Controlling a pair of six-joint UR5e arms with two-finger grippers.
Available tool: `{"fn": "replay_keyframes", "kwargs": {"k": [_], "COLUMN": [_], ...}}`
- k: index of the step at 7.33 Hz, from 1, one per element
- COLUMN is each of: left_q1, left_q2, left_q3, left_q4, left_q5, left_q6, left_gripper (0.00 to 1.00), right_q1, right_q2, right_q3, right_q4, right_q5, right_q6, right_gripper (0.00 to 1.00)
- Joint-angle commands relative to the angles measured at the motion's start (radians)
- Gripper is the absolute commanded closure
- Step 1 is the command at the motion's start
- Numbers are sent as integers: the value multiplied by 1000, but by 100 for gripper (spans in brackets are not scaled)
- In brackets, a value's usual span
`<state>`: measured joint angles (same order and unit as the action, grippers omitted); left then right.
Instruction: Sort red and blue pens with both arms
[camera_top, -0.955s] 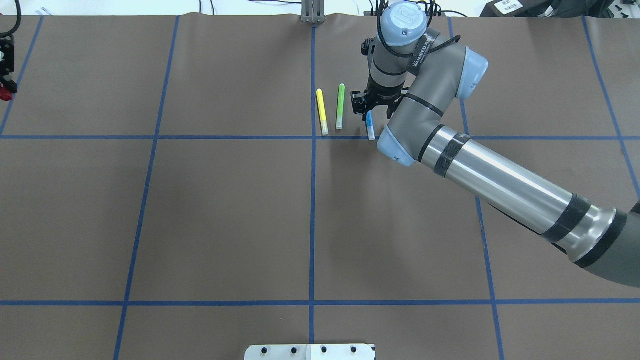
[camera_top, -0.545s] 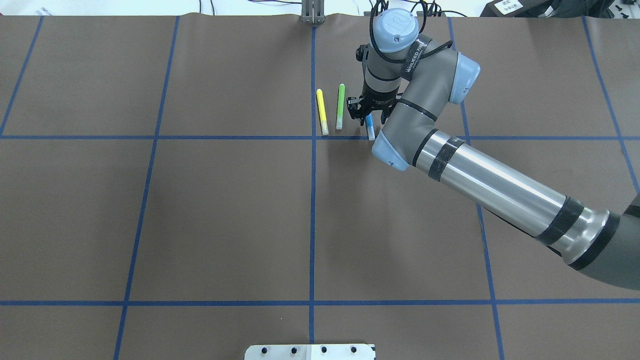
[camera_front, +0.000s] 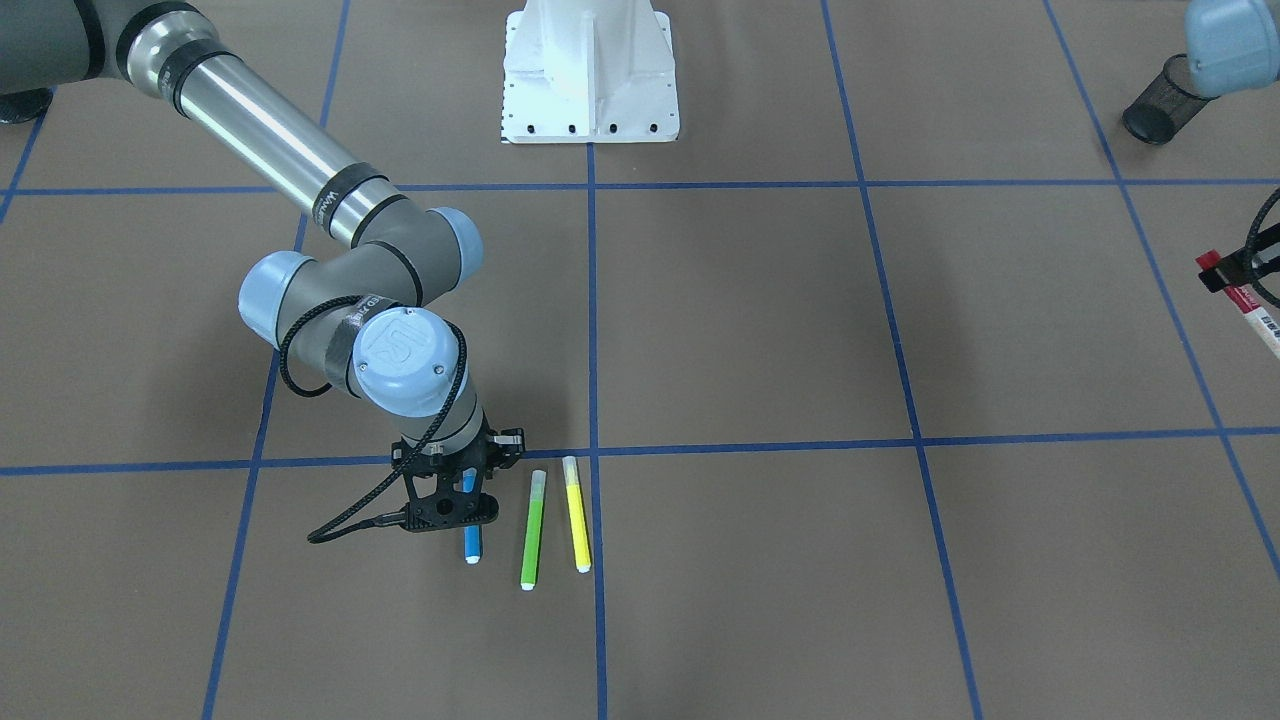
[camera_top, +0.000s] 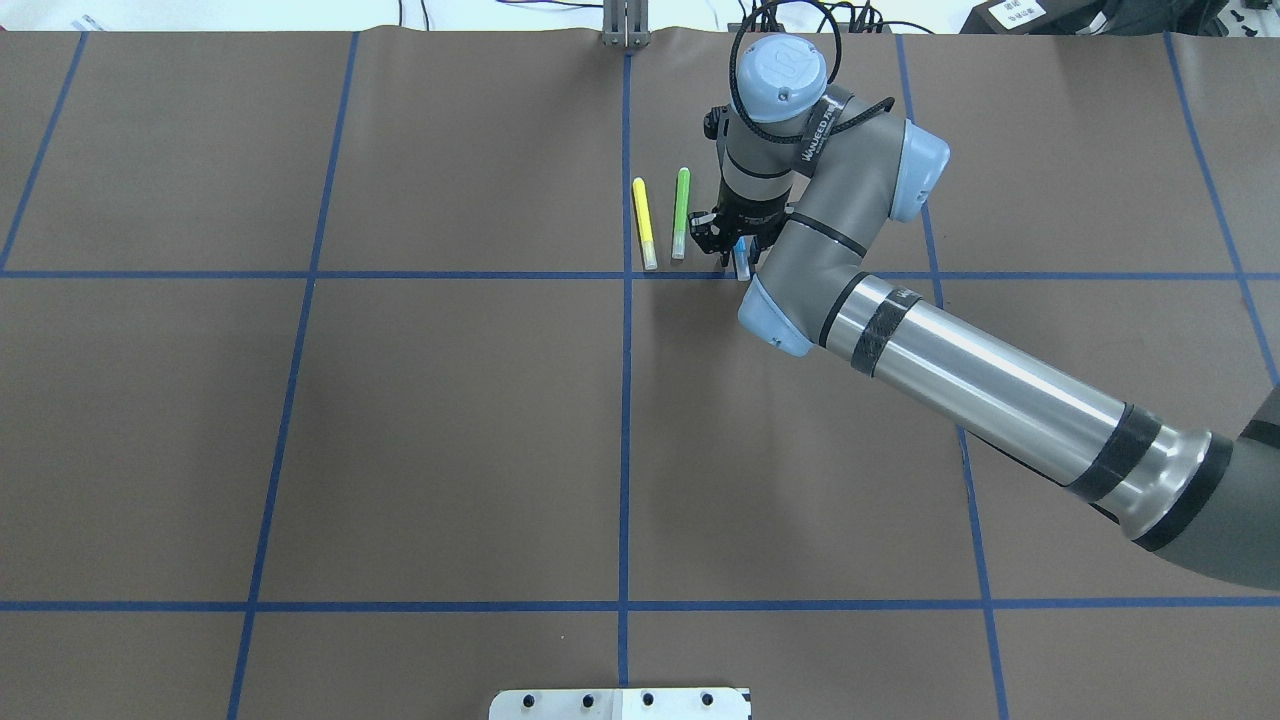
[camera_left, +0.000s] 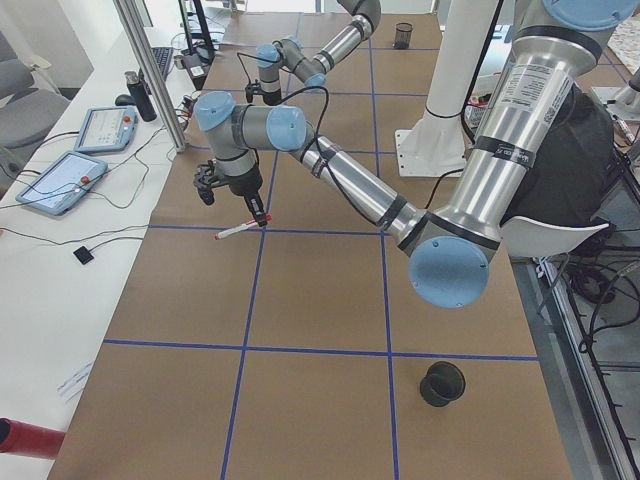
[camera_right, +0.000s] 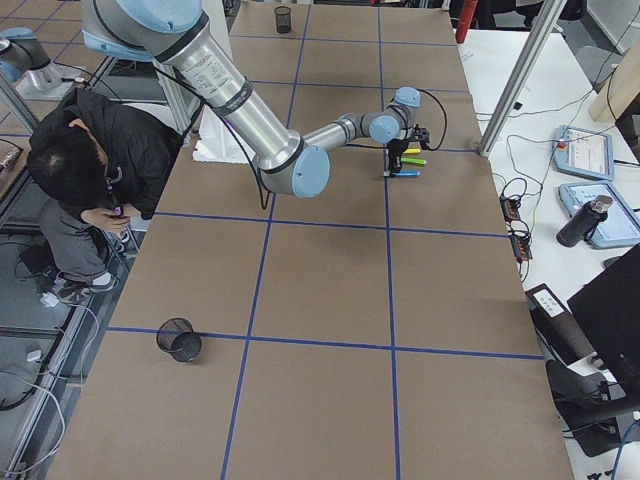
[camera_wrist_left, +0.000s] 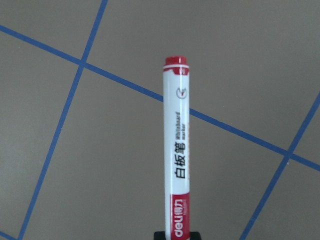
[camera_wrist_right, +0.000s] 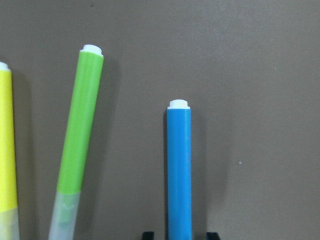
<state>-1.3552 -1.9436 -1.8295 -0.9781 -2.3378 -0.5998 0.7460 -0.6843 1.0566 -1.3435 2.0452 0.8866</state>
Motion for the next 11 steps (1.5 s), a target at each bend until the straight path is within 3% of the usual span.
{"fn": "replay_keyframes", "kwargs": {"k": [1, 2, 4, 7, 11], "left_q1": [-2, -10, -21, -21, -79], "left_q2": [5, 8, 41, 46, 243], "left_q3": [1, 6, -4, 1, -7], "left_q4": [-1, 2, -1, -1, 1], "left_q5": [0, -2, -11, -11, -8], "left_q6": [2, 2, 3, 18, 216], "left_gripper": [100, 100, 100, 100, 100], "right_q1": [-5, -5, -2, 33, 105], "right_q2": [-4, -4, -4, 2, -4], "right_q3": [-3, -3, -1, 22, 155], "right_q4": [0, 0, 0, -11, -230], "right_q5": [0, 0, 0, 26, 44], "right_q6": [-3, -5, -5, -8, -118], "right_gripper": [57, 58, 100, 100, 100]}}
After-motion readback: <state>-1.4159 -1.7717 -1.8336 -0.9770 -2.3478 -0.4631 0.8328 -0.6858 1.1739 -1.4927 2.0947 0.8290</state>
